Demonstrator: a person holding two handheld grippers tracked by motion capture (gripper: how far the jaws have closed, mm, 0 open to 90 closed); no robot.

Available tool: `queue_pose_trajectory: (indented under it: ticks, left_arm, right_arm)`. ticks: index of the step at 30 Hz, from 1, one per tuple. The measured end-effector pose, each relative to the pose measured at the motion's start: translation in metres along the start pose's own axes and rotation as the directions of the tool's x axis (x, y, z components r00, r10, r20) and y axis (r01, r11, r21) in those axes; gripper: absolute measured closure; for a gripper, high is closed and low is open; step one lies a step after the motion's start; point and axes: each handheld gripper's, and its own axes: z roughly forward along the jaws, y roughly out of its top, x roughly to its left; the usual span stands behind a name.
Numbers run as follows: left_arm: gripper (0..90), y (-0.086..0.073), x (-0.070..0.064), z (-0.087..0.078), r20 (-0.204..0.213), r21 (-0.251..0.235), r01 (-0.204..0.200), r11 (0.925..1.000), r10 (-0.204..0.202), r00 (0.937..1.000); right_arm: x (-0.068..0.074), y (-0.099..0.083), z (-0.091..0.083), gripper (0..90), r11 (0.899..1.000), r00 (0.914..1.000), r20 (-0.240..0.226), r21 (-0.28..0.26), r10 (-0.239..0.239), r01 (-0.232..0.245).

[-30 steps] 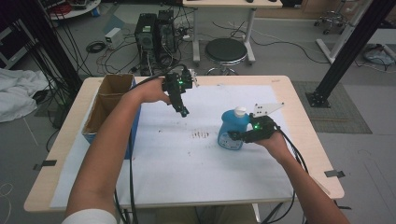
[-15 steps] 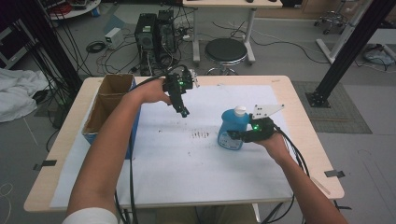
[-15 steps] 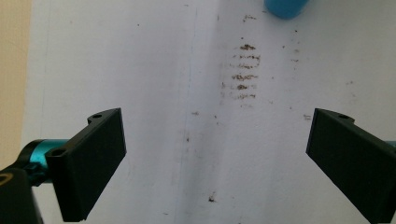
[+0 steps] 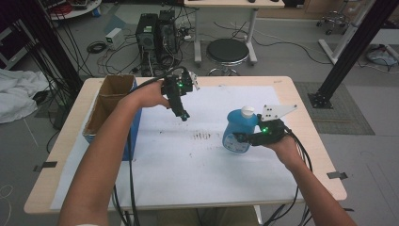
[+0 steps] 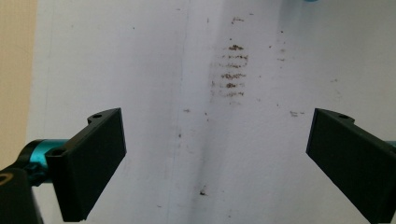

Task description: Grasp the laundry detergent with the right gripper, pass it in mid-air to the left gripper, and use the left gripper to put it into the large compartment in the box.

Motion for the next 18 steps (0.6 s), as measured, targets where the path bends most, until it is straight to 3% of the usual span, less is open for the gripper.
queue_pose_trajectory:
  ticks: [11, 18]
  left_arm:
    - [4.7, 0.000, -0.026, -0.014, -0.001, -0.005, -0.026, 0.9996, 0.026, 0.9996]
    - [4.8, 0.003, -0.046, -0.020, 0.008, 0.005, -0.062, 0.9981, 0.062, 0.9981]
  right_arm:
    - [0.036, 0.016, -0.026, 45.4, 0.999, 0.9976, 0.068, 0.031, 0.010, -0.012]
    - [0.055, 0.032, -0.034, 45.4, 1.000, 0.9977, 0.067, 0.021, 0.009, -0.010]
